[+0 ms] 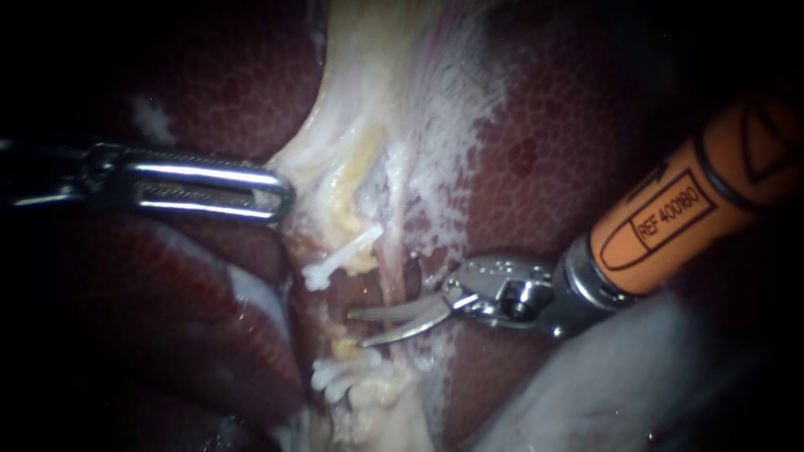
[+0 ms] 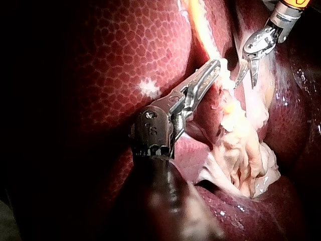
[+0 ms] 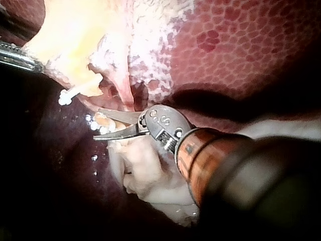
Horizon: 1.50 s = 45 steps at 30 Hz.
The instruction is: Go back from the cut left tube
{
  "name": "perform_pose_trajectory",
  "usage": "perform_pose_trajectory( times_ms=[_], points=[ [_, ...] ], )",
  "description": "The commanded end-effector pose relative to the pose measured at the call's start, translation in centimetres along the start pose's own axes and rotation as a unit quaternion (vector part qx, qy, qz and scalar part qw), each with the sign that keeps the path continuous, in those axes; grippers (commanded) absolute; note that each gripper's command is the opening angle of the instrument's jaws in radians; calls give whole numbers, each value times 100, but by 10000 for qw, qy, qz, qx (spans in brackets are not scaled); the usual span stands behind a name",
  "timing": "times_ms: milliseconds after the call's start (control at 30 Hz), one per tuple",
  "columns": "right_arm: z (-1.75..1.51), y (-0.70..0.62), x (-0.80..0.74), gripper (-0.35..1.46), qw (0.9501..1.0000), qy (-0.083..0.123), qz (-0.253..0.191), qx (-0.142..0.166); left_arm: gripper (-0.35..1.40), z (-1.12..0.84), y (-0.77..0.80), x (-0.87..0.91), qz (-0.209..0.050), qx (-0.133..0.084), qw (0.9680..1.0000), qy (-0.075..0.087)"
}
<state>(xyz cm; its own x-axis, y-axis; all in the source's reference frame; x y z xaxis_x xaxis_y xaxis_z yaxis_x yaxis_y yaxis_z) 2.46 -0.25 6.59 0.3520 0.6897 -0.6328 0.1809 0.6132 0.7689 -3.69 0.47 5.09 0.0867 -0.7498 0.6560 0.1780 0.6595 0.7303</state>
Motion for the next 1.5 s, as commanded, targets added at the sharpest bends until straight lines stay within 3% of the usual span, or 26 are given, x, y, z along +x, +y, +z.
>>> perform_pose_trajectory(
  times_ms=[33,267,333,533,733,833,867,1100,1333,1500],
  points=[
    [-4,0,-1,78,9999,16,-114,-70,-35,-1,1,1,-1,-5,10000,6],
    [-41,-4,9,106,9961,70,-754,-455,-35,0,4,5,10,-9,10000,22],
    [-52,-5,16,116,9931,76,-993,-618,-35,0,5,6,12,-9,10000,22],
    [-77,-12,27,125,9825,33,-1542,-1041,-35,0,9,7,13,-13,10000,36],
    [-89,-18,31,135,9622,-119,-2218,-1573,-35,2,9,7,13,-17,10000,35],
    [-89,-22,31,141,9439,-269,-2592,-2028,-35,3,10,7,12,-20,10000,34],
    [-89,-24,31,143,9400,-306,-2671,-2102,-35,3,10,7,12,-21,10000,34],
    [-90,-36,35,143,9204,-512,-2919,-2551,-35,9,12,7,14,-35,10000,30],
    [-97,-38,32,143,9189,-539,-2918,-2598,-35,23,13,12,29,-93,10000,18],
    [-99,-38,31,143,9194,-536,-2923,-2578,-35,39,13,27,77,-53,9999,58]
  ],
)
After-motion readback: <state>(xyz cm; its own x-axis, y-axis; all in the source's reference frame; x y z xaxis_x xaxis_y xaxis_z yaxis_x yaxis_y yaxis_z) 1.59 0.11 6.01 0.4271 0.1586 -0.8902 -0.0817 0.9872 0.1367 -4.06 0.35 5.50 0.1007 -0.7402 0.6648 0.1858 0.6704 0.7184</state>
